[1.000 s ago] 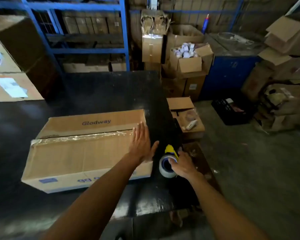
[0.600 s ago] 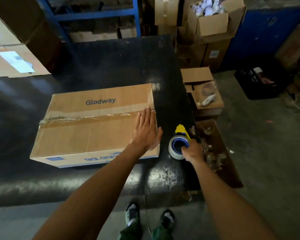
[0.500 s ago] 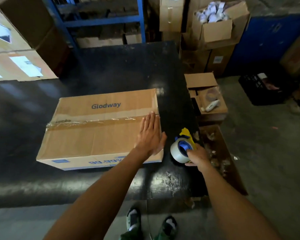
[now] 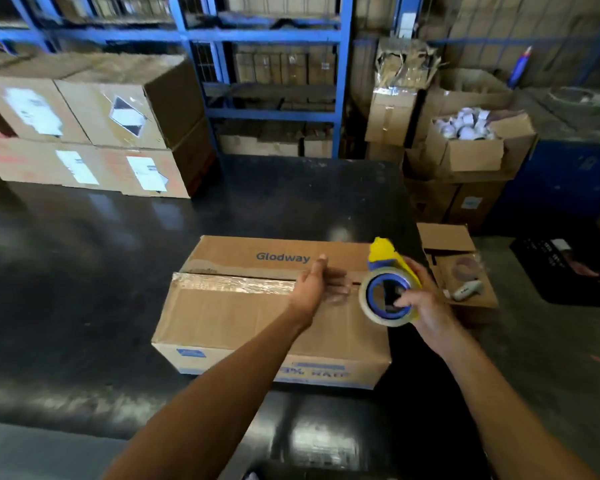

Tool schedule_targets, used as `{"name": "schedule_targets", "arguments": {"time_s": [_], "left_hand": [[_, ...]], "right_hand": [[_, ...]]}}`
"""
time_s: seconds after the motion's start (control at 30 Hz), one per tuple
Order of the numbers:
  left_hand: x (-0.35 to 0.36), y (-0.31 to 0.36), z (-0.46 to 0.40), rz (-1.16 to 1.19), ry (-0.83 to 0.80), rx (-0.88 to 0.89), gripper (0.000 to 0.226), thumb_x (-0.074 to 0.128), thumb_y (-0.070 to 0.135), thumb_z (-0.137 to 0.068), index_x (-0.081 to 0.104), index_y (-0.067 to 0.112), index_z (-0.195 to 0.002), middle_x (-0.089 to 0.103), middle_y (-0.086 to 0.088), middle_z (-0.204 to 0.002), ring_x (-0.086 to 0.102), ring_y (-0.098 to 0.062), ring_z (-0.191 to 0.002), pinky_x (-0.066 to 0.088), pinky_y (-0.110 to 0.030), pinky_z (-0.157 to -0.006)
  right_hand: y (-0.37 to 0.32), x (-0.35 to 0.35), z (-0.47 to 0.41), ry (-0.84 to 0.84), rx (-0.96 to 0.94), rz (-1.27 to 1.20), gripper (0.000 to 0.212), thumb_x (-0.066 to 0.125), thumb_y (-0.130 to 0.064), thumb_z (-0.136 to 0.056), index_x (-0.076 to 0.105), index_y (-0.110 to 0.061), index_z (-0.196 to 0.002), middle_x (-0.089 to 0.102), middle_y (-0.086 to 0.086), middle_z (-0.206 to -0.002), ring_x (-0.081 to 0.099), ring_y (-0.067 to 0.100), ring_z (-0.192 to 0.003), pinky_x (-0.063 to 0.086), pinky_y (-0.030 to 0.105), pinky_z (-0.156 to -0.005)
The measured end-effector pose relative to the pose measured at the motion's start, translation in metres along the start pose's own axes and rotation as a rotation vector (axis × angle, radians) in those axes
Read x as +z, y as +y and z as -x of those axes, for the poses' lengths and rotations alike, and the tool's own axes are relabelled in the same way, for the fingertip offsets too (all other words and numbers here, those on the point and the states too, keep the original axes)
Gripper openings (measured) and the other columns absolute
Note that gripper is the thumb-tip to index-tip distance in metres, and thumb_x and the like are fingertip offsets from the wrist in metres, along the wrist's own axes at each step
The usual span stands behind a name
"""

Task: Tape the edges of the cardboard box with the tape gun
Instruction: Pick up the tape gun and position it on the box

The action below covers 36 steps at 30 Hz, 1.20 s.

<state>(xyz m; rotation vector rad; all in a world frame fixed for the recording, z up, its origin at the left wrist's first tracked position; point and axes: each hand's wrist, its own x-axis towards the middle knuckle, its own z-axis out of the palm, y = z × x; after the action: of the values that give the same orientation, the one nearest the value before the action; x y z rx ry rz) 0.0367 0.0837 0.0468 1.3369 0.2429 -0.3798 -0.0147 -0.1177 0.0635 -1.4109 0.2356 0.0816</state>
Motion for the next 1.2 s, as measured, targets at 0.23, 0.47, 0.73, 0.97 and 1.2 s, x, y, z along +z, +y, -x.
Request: {"name": "schedule_targets", "arguments": {"time_s": [0.23, 0.47, 0.73, 0.97, 1.2], "left_hand": [[-0.097, 0.081, 0.006, 0.148, -0.056, -0.201, 0.060, 0.035, 0.052, -0.104, 0.061, -0.001, -0.106, 0.071, -0.026, -0.099, 0.069, -0.040, -0.095, 0.053, -0.053, -0.096], [-0.161, 0.121, 0.016, 0.344, -0.064, -0.128, 0.057, 0.045, 0.046, -0.102, 0.050, -0.004, -0.130, 0.067, -0.028, -0.117, 0.067, -0.040, -0.105, 0.054, -0.050, -0.087], [-0.215, 0.120, 0.006, 0.249, -0.080, -0.142, 0.037, 0.052, 0.030, -0.102, 0.058, 0.003, -0.126, 0.071, -0.021, -0.112, 0.068, -0.033, -0.106, 0.050, -0.049, -0.102], [-0.224, 0.121, 0.002, 0.208, -0.053, -0.125, 0.023, 0.045, 0.009, -0.104, 0.068, 0.005, -0.103, 0.072, -0.015, -0.099, 0.068, -0.026, -0.093, 0.054, -0.040, -0.089], [-0.229, 0.115, -0.016, 0.020, 0.382, -0.044, 0.026, 0.044, 0.000, -0.098, 0.067, 0.000, -0.086, 0.070, -0.022, -0.082, 0.071, -0.033, -0.072, 0.063, -0.048, -0.075]], "right_hand": [[-0.021, 0.124, -0.024, 0.029, -0.471, 0.714, 0.054, 0.069, -0.021, -0.075, 0.061, -0.048, -0.121, 0.062, -0.021, -0.100, 0.063, 0.010, -0.094, 0.052, 0.031, -0.083], [-0.020, 0.188, -0.051, -0.018, -0.844, 1.164, 0.062, 0.051, -0.043, -0.077, 0.045, -0.046, -0.139, 0.043, -0.001, -0.092, 0.053, 0.022, -0.071, 0.051, 0.034, -0.057], [0.001, 0.225, -0.058, -0.053, -0.840, 0.958, 0.060, 0.062, -0.031, -0.078, 0.053, -0.042, -0.136, 0.043, -0.007, -0.093, 0.054, 0.013, -0.074, 0.052, 0.031, -0.059], [0.007, 0.237, -0.078, -0.091, -0.780, 0.810, 0.063, 0.072, -0.013, -0.079, 0.057, -0.042, -0.133, 0.045, -0.011, -0.092, 0.056, 0.009, -0.079, 0.051, 0.025, -0.064], [0.009, 0.257, -0.085, -0.161, -0.729, 0.900, 0.062, 0.069, -0.026, -0.078, 0.053, -0.051, -0.133, 0.044, -0.014, -0.091, 0.056, 0.010, -0.080, 0.052, 0.030, -0.068]]}}
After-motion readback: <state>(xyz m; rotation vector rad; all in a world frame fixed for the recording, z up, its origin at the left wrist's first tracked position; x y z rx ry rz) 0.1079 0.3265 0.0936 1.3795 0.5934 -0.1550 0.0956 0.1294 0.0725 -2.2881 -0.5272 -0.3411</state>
